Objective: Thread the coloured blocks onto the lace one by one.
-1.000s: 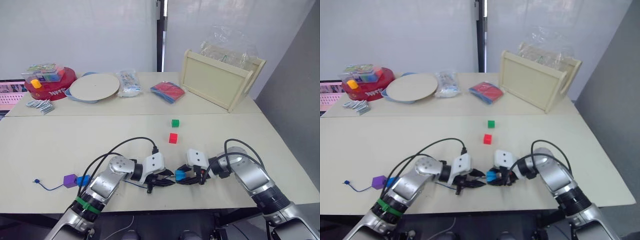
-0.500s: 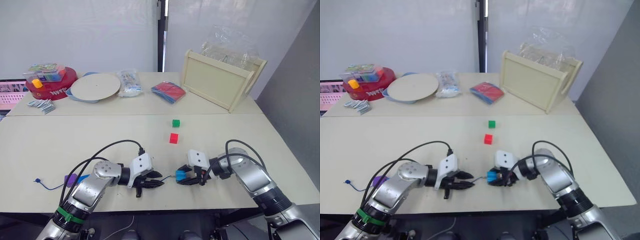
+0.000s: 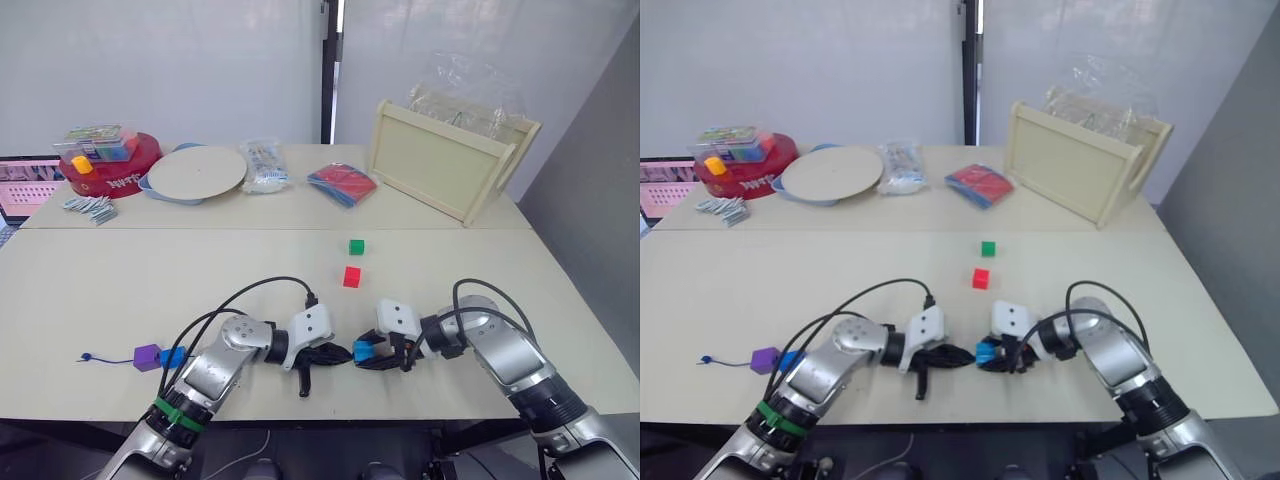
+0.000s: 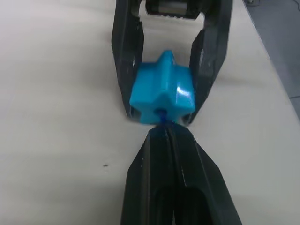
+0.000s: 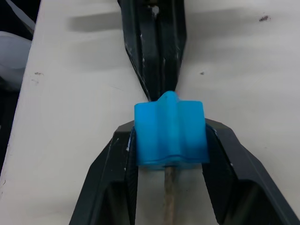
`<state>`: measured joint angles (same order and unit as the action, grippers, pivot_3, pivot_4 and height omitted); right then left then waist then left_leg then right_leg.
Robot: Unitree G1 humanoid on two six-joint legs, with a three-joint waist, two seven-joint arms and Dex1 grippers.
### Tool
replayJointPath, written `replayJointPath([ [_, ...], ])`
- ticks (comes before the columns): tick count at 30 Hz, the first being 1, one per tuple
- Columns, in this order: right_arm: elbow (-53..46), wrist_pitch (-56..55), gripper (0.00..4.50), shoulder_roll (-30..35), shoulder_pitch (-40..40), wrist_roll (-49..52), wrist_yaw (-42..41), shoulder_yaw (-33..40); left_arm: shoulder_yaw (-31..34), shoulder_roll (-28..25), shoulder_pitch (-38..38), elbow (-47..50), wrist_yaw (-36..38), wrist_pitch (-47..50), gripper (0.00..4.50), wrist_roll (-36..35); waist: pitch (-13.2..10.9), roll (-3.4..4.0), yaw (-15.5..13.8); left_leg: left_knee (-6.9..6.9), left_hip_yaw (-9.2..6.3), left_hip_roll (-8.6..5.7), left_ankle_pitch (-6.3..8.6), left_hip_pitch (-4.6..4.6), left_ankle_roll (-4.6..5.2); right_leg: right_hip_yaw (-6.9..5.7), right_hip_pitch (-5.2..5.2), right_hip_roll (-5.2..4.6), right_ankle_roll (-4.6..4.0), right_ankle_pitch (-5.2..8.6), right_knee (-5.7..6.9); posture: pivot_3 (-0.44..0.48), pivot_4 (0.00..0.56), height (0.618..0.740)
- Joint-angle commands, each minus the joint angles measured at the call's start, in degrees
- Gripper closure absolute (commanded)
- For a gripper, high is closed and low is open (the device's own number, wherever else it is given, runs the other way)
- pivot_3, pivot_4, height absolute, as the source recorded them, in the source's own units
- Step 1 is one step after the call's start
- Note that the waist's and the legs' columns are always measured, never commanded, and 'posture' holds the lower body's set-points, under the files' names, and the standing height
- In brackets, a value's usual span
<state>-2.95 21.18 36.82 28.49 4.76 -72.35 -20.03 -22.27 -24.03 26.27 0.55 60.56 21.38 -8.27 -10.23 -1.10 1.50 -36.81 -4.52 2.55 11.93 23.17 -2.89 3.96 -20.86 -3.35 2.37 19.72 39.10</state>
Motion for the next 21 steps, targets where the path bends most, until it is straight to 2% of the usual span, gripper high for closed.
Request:
replayJointPath([
  [1,-1.2,0.4,3.14,-0.2,-0.3,0.0,0.5,-0.8,0.0,0.4,0.8,1.4,0.1,-1.6,4.48,0.0,0.0,0.00,0.0,0.00,0.00,0.00,0.00,0.00,0.00,0.00,0.00,0.00,0.00,0.00,0.00,0.000,0.150,0.740],
  [6,-1.5,0.9,3.14,-0.1,-0.4,0.0,0.7,-0.7,1.5,-1.2,-0.5,4.1,0.5,-0.9,4.48,-1.1,0.0,0.00,0.1,0.00,0.00,0.01,0.00,0.00,0.00,0.00,0.00,0.00,0.00,0.00,0.00,0.000,0.150,0.740],
  [10,-2.2,2.5,3.14,-0.1,-0.7,0.6,1.3,-0.1,2.7,-2.6,-1.5,6.7,1.6,0.8,3.30,-3.3,0.0,0.00,0.2,0.00,0.00,0.01,0.00,0.01,0.00,0.00,-0.01,0.00,0.00,0.00,0.00,0.000,0.150,0.740],
  [12,-3.1,3.8,2.11,0.0,-0.9,1.2,1.7,0.5,2.8,-3.9,-2.0,7.8,2.4,1.5,2.68,-3.7,0.0,0.00,0.2,0.01,0.00,0.01,0.00,0.01,0.00,0.00,-0.01,0.00,0.00,0.00,0.00,0.000,0.150,0.740],
  [18,-9.2,9.7,0.07,2.3,-1.9,5.3,3.3,5.4,1.9,-6.9,-1.4,9.5,3.1,3.7,0.67,-3.4,0.0,0.01,-0.1,0.01,-0.01,0.00,0.00,0.06,0.00,0.00,-0.03,0.00,0.00,0.00,-0.02,0.000,0.150,0.740],
  [21,-11.6,11.4,0.03,3.7,-2.3,7.1,4.1,7.5,1.3,-5.8,-0.4,8.6,1.9,3.6,0.67,-2.8,0.0,0.01,-0.5,0.00,0.00,-0.02,0.00,0.09,0.00,0.00,-0.05,-0.02,0.00,0.00,-0.03,0.000,0.150,0.740],
])
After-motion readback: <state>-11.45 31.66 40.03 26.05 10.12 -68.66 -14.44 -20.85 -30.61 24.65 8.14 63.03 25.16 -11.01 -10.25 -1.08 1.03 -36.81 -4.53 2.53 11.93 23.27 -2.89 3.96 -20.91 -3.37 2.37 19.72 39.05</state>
